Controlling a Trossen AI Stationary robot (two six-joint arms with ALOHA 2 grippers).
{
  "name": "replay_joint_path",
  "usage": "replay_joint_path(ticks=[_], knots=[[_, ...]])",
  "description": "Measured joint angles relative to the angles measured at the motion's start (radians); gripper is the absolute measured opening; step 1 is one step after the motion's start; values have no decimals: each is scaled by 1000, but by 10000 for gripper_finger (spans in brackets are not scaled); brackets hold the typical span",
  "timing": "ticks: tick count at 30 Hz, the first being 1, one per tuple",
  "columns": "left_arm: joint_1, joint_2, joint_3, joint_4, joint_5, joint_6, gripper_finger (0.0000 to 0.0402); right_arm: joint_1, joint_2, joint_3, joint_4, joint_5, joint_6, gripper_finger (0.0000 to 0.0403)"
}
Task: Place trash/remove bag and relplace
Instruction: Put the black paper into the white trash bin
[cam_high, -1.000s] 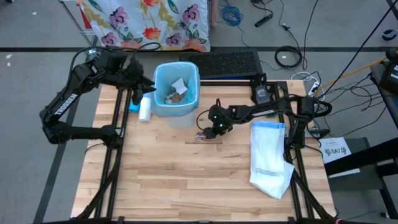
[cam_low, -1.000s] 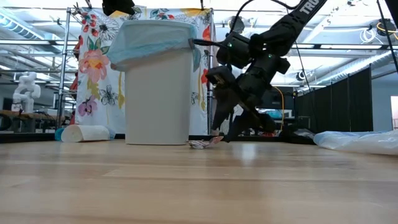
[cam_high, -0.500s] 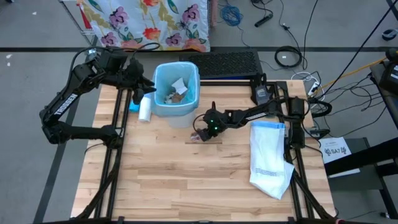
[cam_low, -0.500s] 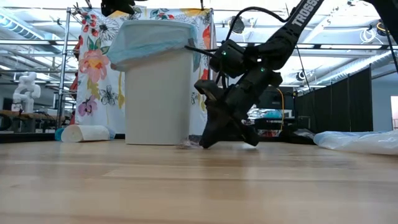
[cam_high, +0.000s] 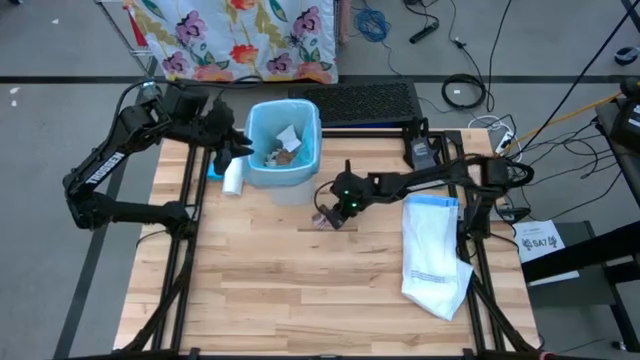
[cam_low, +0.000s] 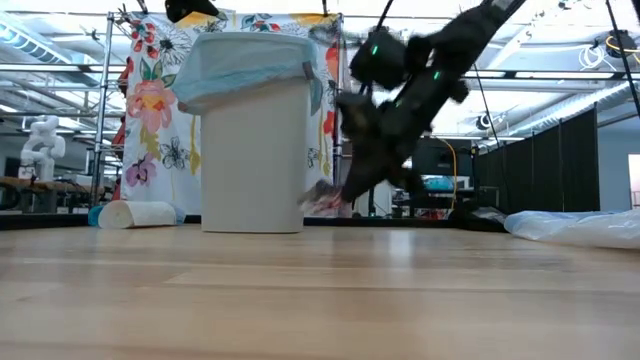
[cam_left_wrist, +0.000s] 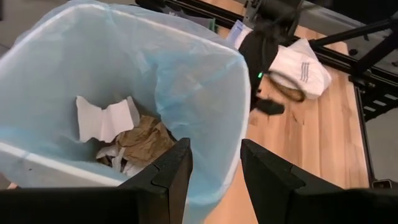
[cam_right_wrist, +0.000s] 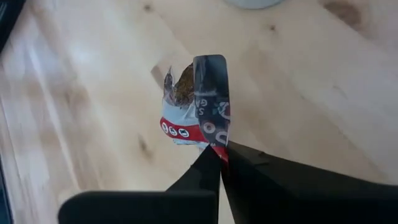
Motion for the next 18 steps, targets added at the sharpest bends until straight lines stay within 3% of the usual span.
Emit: replay_joint_path(ticks=[6,10,18], knots=[[-8,1,0,1,0,5,142,32,-249,17,-268,174,-82,0],[-8,10,0,2,-1,6,142,40,-371,128,-475,325,-116,0],[-7,53,0,2,-6,7,142,36,-379,470,-519,519,-313,0]])
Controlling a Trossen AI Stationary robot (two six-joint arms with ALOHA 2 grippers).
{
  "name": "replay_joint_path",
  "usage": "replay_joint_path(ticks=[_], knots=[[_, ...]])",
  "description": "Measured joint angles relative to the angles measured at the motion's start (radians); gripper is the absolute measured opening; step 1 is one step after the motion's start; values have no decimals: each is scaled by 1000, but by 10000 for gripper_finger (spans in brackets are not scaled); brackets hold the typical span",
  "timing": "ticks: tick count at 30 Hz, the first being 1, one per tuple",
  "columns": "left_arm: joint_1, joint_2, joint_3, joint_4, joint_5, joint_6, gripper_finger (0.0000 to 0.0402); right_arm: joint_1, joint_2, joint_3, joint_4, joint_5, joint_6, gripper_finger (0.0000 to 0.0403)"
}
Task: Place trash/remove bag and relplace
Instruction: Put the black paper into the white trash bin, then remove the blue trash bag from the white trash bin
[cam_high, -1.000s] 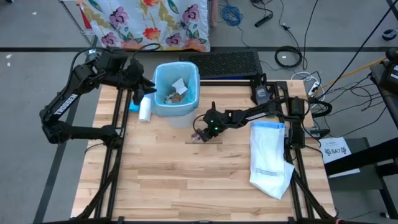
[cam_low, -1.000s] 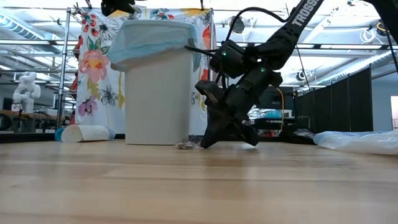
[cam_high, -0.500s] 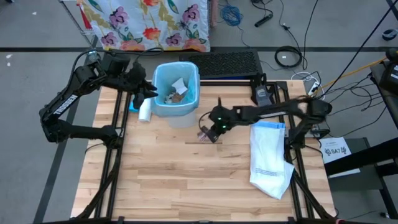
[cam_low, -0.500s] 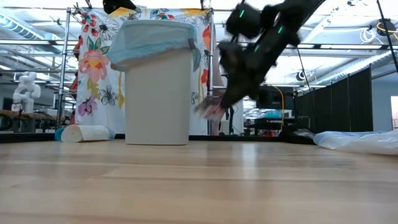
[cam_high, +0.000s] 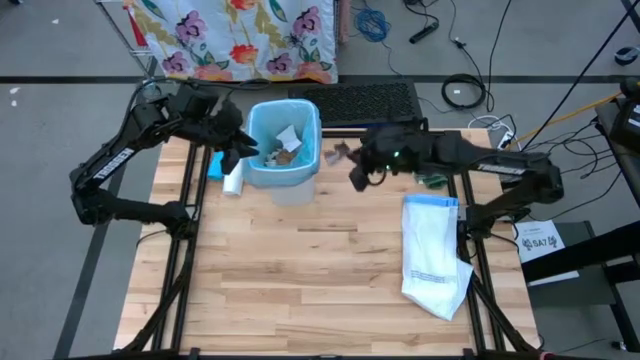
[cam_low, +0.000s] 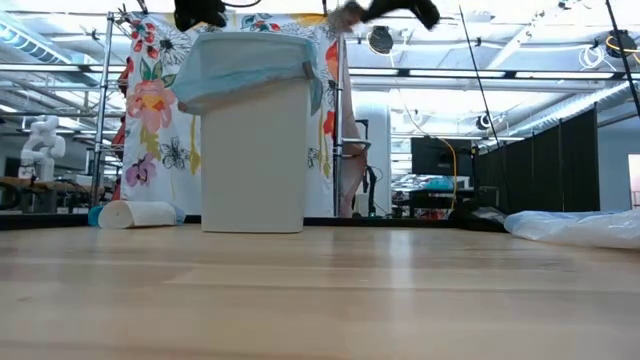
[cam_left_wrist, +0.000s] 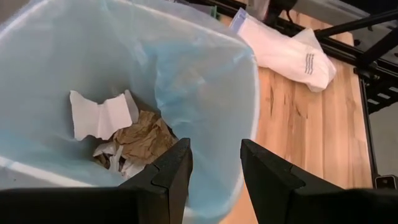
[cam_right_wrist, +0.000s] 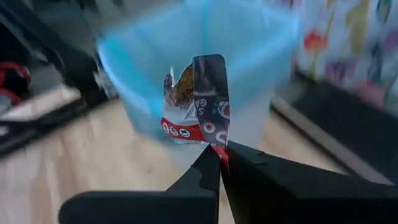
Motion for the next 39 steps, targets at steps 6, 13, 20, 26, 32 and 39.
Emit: replay_joint_path(ticks=[6,13,20,26,32,39], knots=[[0,37,0,0,-1,-1,142,-29,130,190,-5,8,-134,0],[0,66,0,0,-1,0,142,-52,334,379,1,-81,-244,0],[0,79,0,4,-2,0,142,-66,516,587,10,-100,-337,0],[3,78,0,69,-43,-8,142,-96,586,695,-10,-102,-375,15],[72,65,0,195,-116,-7,142,-166,587,709,-15,-243,-306,69],[133,64,0,254,-119,-7,142,-224,578,709,-89,-258,-285,118]])
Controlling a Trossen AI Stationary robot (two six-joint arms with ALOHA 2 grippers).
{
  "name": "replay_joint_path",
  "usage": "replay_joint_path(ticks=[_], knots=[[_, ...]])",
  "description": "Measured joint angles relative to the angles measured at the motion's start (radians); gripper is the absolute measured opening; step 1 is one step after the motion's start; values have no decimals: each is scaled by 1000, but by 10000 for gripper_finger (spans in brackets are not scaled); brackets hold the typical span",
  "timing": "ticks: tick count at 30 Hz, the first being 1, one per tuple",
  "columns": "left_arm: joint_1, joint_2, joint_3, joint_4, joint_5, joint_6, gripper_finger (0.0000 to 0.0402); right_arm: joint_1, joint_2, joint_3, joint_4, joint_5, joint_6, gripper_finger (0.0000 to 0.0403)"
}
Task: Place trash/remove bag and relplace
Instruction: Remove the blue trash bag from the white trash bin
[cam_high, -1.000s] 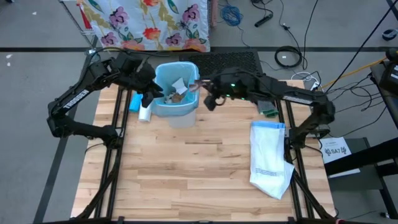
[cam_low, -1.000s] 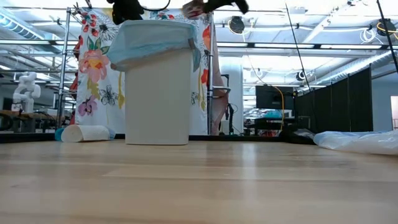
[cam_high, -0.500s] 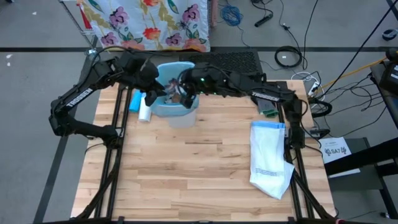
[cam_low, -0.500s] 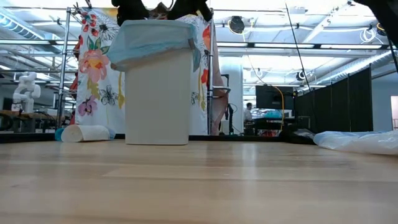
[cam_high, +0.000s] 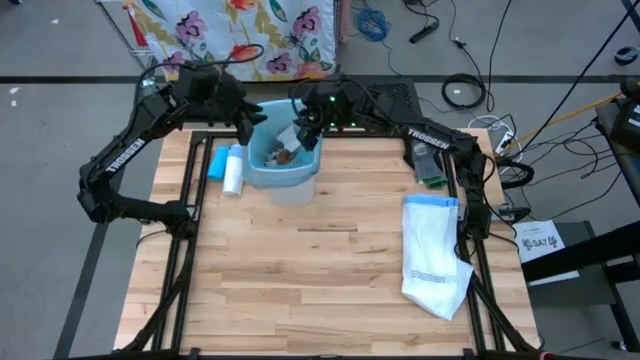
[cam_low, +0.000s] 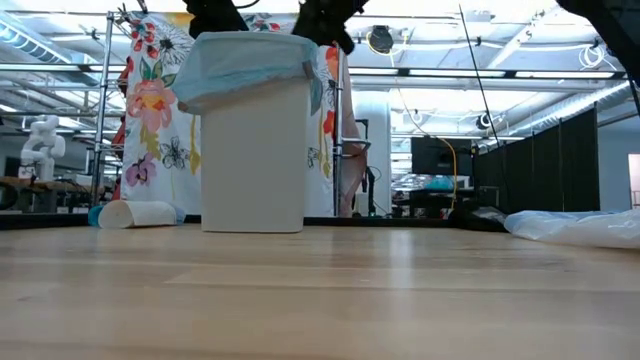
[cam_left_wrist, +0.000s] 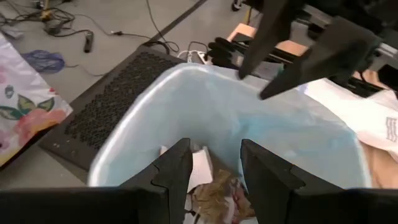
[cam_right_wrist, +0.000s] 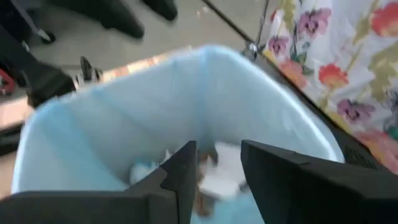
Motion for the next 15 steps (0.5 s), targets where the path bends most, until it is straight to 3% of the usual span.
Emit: replay_joint_path(ticks=[6,11,15], knots=[[11,-6,0,-15,-8,0,142,-11,-73,0,-182,7,-36,127],[46,-35,0,-33,-41,-22,142,-30,-122,1,-434,26,-48,122],[55,-105,0,-167,-37,-10,142,-38,-129,-3,-688,102,27,119]])
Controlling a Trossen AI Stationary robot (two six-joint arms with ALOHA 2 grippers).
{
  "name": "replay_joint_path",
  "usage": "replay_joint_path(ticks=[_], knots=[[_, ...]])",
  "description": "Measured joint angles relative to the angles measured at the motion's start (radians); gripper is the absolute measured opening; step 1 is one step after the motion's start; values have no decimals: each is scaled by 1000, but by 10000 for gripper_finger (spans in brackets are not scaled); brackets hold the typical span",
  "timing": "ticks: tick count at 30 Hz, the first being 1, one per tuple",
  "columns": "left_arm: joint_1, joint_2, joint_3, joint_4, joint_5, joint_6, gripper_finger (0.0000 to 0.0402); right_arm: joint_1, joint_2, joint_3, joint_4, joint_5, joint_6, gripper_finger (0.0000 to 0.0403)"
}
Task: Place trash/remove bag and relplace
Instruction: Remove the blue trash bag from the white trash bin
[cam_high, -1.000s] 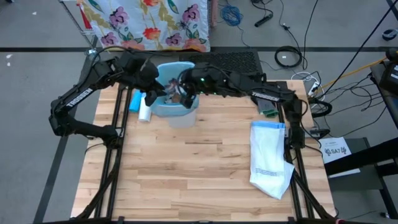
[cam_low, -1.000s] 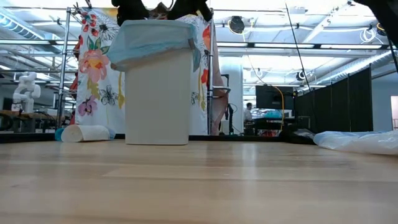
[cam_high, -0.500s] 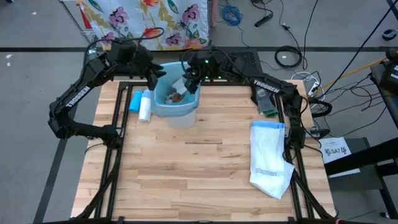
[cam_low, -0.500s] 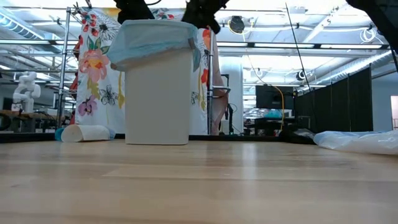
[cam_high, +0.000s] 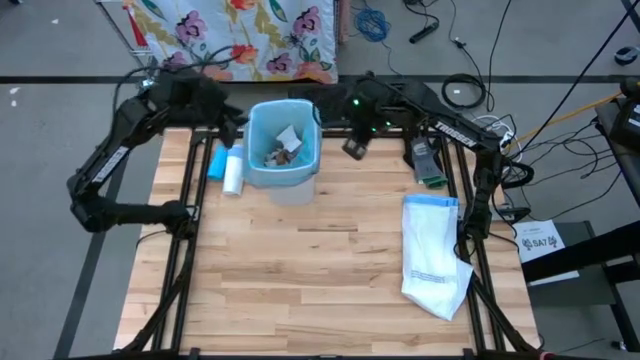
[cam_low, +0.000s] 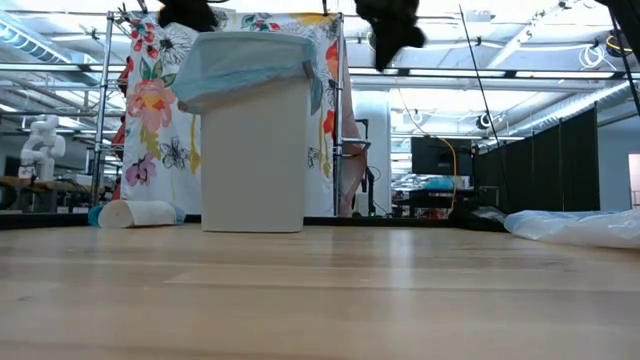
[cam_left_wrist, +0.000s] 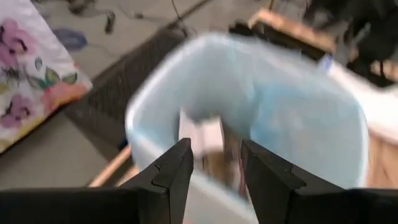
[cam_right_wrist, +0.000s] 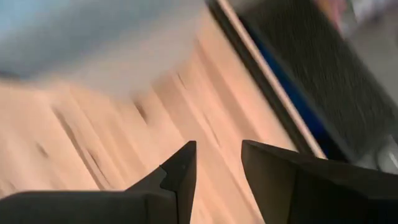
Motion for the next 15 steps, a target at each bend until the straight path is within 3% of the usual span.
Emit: replay_joint_path(ticks=[5,9,15], knots=[[0,-96,-13,-141,0,-13,142,9,-14,-145,-62,13,62,118],[-13,-205,-101,-121,1,-112,142,47,-86,-399,119,-51,111,118],[-61,-339,-333,-30,33,-272,142,127,-236,-812,414,-158,261,118]])
